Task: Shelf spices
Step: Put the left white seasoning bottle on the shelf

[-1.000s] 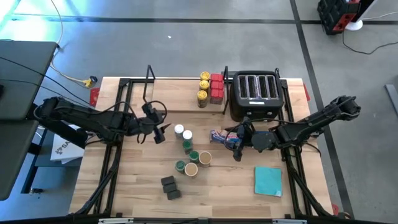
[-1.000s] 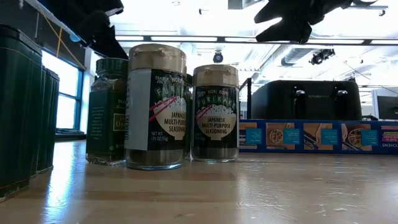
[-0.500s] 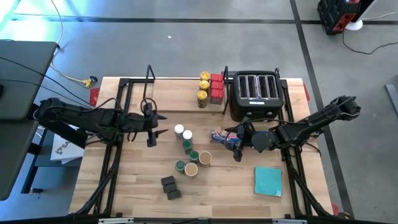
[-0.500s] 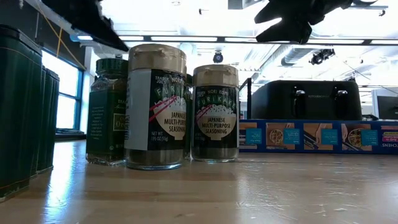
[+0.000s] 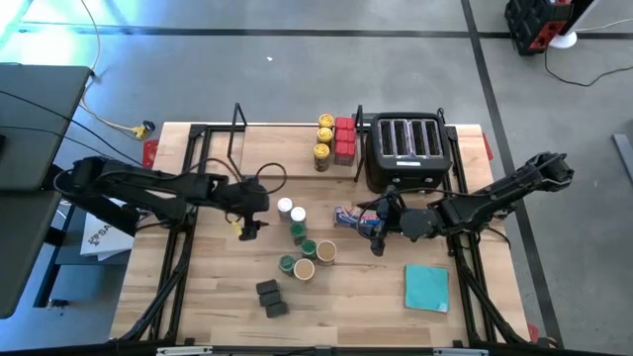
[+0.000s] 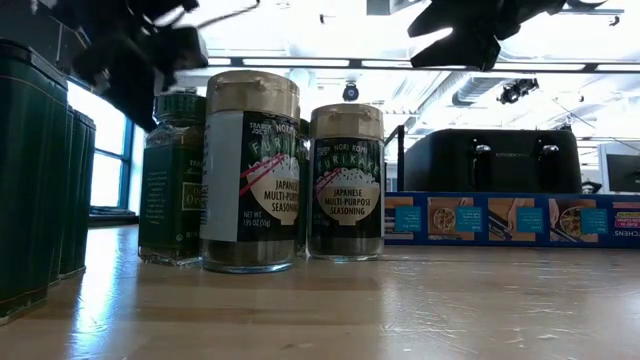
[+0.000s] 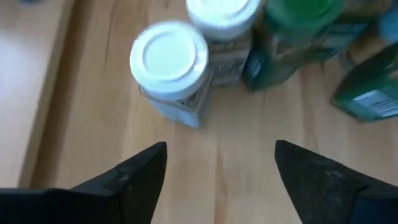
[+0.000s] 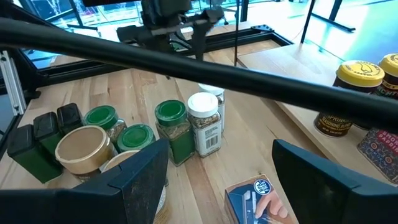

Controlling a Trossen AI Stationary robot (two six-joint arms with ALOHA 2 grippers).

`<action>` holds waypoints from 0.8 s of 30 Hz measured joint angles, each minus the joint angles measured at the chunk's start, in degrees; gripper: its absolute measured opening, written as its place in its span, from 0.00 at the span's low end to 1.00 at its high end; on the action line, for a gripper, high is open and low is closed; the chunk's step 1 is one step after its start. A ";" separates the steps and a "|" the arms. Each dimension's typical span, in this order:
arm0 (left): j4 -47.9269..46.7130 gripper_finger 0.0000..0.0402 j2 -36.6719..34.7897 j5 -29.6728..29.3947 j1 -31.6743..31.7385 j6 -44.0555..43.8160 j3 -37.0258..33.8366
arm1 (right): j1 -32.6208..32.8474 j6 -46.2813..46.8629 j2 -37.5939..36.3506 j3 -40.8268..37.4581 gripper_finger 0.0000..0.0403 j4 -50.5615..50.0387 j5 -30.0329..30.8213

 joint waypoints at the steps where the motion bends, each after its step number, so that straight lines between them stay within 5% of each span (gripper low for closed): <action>1: 0.11 0.75 0.83 1.09 0.73 0.87 0.00 | 0.00 0.22 0.00 0.00 0.70 -0.04 -0.02; 9: 6.48 0.78 7.05 2.45 2.80 11.25 0.00 | 0.00 0.21 0.00 0.00 0.70 0.01 -0.04; 24: 22.56 0.78 10.11 0.42 3.60 15.00 0.00 | 0.00 0.98 0.00 0.00 0.70 -0.01 -0.15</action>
